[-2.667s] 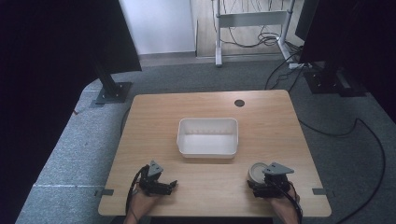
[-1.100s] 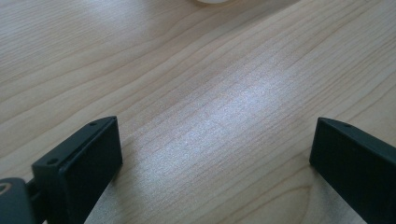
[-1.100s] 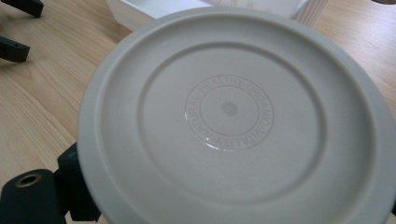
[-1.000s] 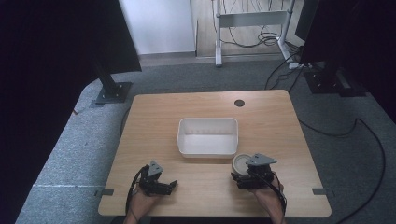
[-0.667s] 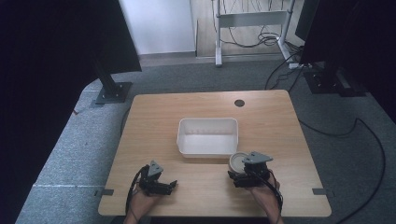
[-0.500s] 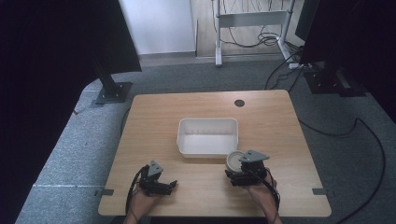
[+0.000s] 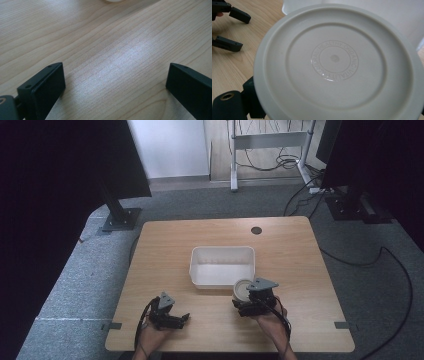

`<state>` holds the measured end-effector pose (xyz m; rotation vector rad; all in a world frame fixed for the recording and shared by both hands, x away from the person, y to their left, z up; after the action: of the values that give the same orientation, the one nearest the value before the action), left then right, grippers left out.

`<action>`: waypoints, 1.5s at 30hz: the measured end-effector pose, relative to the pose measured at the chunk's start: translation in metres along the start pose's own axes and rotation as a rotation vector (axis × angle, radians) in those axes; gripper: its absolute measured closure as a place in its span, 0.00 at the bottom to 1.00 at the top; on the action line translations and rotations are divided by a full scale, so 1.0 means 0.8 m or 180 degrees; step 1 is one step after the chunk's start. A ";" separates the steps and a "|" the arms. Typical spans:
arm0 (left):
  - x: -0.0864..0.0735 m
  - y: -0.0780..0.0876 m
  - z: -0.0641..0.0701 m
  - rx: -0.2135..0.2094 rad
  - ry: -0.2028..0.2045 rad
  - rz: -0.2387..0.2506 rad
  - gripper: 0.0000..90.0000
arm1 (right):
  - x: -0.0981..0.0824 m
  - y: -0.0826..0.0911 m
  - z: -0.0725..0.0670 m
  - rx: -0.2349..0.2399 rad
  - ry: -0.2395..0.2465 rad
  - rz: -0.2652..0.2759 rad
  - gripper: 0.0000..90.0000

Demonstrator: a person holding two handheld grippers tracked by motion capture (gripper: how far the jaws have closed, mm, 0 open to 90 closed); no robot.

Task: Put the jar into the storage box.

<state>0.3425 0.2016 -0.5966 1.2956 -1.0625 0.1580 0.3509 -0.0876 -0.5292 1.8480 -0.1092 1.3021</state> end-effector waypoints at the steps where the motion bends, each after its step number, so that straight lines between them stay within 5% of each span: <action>1: 0.000 0.000 0.000 0.0000 0.0000 0.0000 0.02 | 0.002 -0.002 0.000 0.0001 0.0005 -0.0003 0.11; 45: 0.000 0.000 0.000 0.0004 -0.0009 -0.0009 0.02 | 0.072 -0.066 0.013 0.0002 0.0017 0.0064 0.10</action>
<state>0.3425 0.2020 -0.5965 1.2987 -1.0633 0.1547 0.4111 -0.0392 -0.5143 1.8482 -0.1248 1.3209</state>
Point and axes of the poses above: each handheld gripper's, and its own axes: y roughly backward along the jaws, x roughly out of its top, z roughly to its right, the point moved 6 cm from there along -y, roughly forward along the jaws, and after that the axes turned 7 degrees about x, right-handed, at the moved point
